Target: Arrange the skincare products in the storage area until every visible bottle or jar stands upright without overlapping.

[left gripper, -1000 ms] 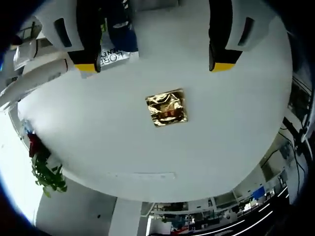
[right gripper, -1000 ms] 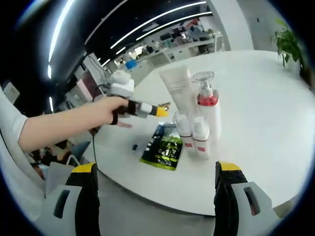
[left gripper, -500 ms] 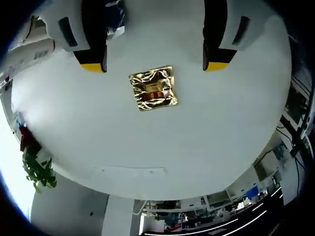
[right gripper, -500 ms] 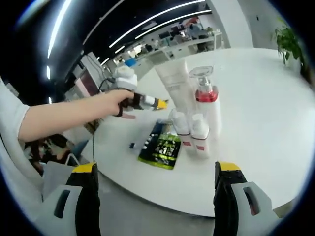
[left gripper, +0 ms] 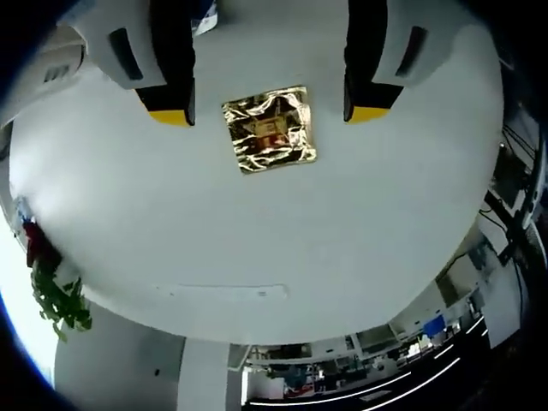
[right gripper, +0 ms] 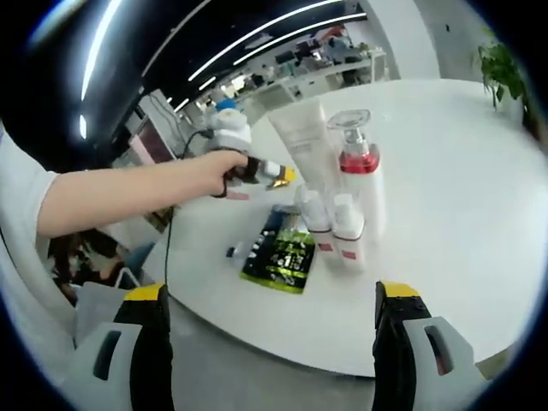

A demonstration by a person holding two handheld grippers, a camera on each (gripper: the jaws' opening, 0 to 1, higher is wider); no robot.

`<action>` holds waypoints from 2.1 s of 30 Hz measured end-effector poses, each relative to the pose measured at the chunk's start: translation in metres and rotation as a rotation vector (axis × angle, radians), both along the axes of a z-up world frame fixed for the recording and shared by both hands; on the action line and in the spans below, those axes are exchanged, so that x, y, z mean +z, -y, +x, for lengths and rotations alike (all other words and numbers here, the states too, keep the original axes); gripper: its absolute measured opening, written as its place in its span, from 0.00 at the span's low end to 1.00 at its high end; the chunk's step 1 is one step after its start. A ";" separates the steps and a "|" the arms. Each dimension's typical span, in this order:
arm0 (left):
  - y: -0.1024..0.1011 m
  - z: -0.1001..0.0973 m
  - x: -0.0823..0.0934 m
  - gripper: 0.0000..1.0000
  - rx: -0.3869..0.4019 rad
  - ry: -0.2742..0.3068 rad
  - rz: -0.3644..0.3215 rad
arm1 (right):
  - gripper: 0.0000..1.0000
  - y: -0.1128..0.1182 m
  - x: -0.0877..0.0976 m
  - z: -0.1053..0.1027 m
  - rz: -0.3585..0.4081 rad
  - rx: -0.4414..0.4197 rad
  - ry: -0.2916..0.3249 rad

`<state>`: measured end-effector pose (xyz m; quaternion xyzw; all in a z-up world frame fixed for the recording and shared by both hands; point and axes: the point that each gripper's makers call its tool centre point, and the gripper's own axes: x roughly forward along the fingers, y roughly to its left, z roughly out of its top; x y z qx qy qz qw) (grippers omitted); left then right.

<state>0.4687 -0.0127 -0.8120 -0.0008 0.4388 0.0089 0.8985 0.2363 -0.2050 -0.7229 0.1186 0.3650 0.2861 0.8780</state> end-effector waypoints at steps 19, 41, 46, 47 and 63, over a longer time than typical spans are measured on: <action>-0.004 0.012 -0.007 0.36 -0.010 0.003 0.008 | 0.98 0.002 -0.002 0.000 -0.013 -0.008 -0.007; -0.013 0.009 0.004 0.34 -0.012 0.023 0.002 | 0.99 0.000 -0.001 0.000 -0.005 -0.002 0.000; -0.012 0.006 0.008 0.34 -0.010 0.028 -0.002 | 0.99 -0.001 0.001 0.000 -0.001 0.001 0.004; -0.012 0.006 0.009 0.34 -0.010 0.029 -0.004 | 0.99 0.000 0.002 0.000 -0.001 0.002 0.006; -0.022 -0.016 0.025 0.35 0.006 0.033 0.003 | 0.98 -0.003 0.005 0.001 0.012 0.014 0.024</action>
